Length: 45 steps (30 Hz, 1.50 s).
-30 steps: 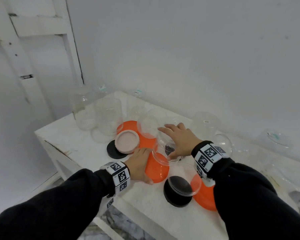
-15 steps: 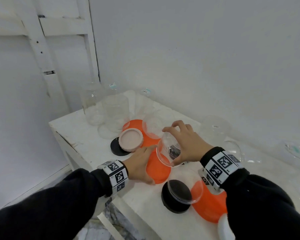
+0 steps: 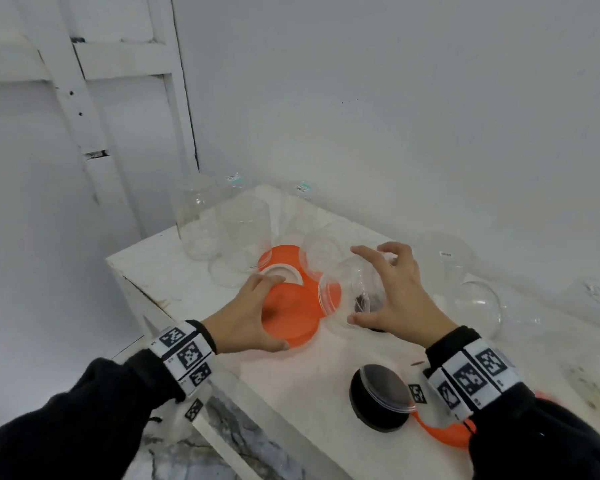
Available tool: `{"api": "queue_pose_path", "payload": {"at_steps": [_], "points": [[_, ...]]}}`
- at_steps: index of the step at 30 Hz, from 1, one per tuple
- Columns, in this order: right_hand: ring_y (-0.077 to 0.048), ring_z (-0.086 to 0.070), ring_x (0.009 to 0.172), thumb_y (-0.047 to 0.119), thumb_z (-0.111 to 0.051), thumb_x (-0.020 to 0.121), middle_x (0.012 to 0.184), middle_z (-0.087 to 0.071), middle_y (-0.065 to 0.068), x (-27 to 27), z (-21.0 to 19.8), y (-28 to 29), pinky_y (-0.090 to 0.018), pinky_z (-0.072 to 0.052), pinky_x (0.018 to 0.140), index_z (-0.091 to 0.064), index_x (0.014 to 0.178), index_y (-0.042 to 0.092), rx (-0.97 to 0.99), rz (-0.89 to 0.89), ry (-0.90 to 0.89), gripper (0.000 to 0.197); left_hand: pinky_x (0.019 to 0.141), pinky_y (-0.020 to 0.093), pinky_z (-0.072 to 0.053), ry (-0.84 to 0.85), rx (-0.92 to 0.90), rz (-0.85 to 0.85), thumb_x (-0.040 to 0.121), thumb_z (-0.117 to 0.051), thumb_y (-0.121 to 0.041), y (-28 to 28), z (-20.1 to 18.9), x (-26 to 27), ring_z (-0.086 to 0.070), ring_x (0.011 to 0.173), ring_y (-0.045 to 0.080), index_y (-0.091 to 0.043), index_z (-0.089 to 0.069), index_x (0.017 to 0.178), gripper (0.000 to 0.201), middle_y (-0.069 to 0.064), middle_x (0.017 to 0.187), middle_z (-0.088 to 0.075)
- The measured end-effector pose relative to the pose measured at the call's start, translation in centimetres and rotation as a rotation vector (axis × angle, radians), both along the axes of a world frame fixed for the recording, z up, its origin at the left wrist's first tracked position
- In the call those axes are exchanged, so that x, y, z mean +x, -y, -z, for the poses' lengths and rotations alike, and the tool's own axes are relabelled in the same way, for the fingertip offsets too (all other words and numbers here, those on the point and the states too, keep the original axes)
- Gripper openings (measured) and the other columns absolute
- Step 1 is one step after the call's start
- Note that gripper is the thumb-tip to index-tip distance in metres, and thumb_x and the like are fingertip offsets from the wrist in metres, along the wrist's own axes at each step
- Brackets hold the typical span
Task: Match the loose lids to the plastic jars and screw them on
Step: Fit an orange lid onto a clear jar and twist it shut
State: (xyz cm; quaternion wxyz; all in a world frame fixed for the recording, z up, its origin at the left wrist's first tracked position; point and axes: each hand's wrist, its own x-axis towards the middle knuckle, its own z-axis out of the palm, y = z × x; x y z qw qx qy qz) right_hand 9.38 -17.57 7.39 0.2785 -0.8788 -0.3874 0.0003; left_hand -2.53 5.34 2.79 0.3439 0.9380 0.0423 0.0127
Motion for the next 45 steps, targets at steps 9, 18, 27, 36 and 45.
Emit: {"api": "queue_pose_path", "payload": {"at_steps": [9,18,27,36,45], "points": [[-0.017,-0.04,0.106,0.018,-0.09,0.052,0.117,-0.024,0.006,-3.0,4.4,-2.6,-0.021,-0.041,0.086,-0.028,0.12,0.031,0.264,0.219,-0.266,0.093,0.088,0.0,-0.026,0.168,-0.207,-0.103,0.038,-0.067,-0.059,-3.7,-0.6,-0.9,-0.034,0.114,0.002,-0.031,-0.029,0.135,0.108,-0.008,0.124,-0.03],[-0.013,-0.042,0.11,0.036,-0.09,0.05,0.121,-0.039,0.001,-4.7,5.5,-5.0,-0.025,-0.039,0.09,-0.037,0.127,0.016,0.257,0.394,-0.33,0.096,0.098,0.023,-0.033,0.185,-0.297,-0.141,0.039,-0.07,-0.06,-5.4,-0.5,-1.2,-0.036,0.12,0.007,-0.023,-0.027,0.14,0.116,-0.005,0.132,-0.031],[-0.015,-0.04,0.111,0.029,-0.09,0.053,0.119,-0.036,-0.003,-4.8,5.7,-5.9,-0.02,-0.034,0.085,-0.029,0.115,0.015,0.253,0.367,-0.401,0.088,0.091,0.014,-0.034,0.21,-0.379,-0.079,0.041,-0.071,-0.059,-5.9,-0.4,-0.4,-0.037,0.12,0.005,-0.031,-0.03,0.135,0.107,-0.007,0.134,-0.032],[-0.01,-0.035,0.122,0.047,-0.086,0.053,0.131,-0.028,0.003,-5.8,6.0,-4.1,-0.023,-0.035,0.098,-0.02,0.137,0.015,0.139,0.318,-0.449,0.112,0.091,0.008,-0.032,0.248,-0.416,0.007,0.044,-0.072,-0.059,-4.5,-0.8,1.3,-0.037,0.119,-0.004,-0.031,-0.033,0.134,0.103,-0.009,0.135,-0.035],[-0.012,-0.033,0.127,0.032,-0.089,0.057,0.131,-0.031,0.004,-5.6,6.6,-3.1,-0.023,-0.034,0.1,-0.014,0.138,0.014,0.055,0.235,-0.558,0.112,0.093,0.013,-0.033,0.231,-0.417,0.077,0.046,-0.072,-0.059,-2.7,-1.0,1.6,-0.035,0.119,-0.008,-0.038,-0.032,0.132,0.097,-0.013,0.133,-0.034]]}}
